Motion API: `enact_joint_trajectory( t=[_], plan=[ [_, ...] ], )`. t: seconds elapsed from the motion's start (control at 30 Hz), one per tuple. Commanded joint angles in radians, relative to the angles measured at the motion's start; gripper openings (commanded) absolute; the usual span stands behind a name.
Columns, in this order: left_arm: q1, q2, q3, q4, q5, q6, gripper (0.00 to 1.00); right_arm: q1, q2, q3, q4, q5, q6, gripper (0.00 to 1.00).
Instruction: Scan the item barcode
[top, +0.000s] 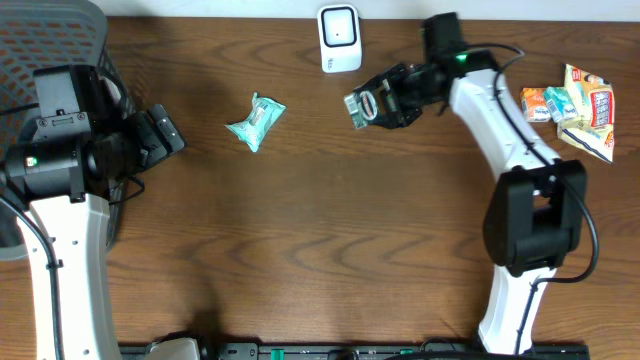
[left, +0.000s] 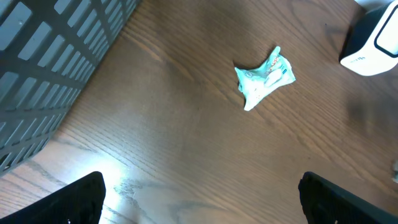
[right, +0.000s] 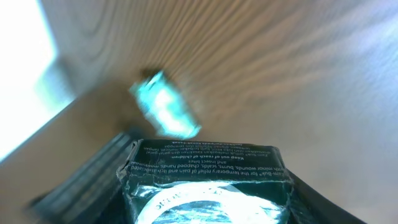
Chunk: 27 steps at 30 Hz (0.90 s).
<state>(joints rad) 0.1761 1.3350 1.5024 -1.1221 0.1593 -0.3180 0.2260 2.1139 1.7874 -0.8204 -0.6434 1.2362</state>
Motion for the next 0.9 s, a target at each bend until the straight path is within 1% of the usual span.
enact_joint_trajectory(
  t=[0.0,0.1,0.13,0.17,0.27,0.4,0.5,0.57,0.73,0.87],
  plan=[
    [0.004,0.002,0.022,-0.003,0.005,-0.001,0.98,0.09,-0.008,0.001,0.002,0.425,-0.129,0.53],
    [0.004,0.002,0.022,-0.003,0.005,-0.002,0.98,0.155,-0.002,0.001,0.003,0.671,-0.168,0.54],
    [0.004,0.002,0.022,-0.003,0.005,-0.001,0.98,0.2,0.008,0.0,0.01,0.807,-0.202,0.54],
    [0.004,0.002,0.022,-0.003,0.005,-0.002,0.98,0.227,0.015,0.0,0.018,0.875,-0.231,0.54],
    [0.004,0.002,0.022,-0.003,0.005,-0.001,0.98,0.286,0.042,0.0,0.035,0.985,-0.311,0.55],
    [0.004,0.002,0.022,-0.003,0.005,-0.001,0.98,0.338,0.092,0.0,0.032,1.03,-0.378,0.54],
    [0.004,0.002,0.022,-0.003,0.005,-0.002,0.98,0.359,0.135,0.0,0.019,1.03,-0.389,0.54],
    [0.004,0.002,0.022,-0.003,0.005,-0.002,0.97,0.364,0.162,0.0,0.016,1.03,-0.39,0.54],
    [0.004,0.002,0.022,-0.003,0.005,-0.001,0.97,0.364,0.209,0.0,0.015,0.998,-0.463,0.54],
    [0.004,0.002,0.022,-0.003,0.005,-0.001,0.98,0.364,0.216,0.0,0.003,0.987,-0.491,0.54]
  ],
)
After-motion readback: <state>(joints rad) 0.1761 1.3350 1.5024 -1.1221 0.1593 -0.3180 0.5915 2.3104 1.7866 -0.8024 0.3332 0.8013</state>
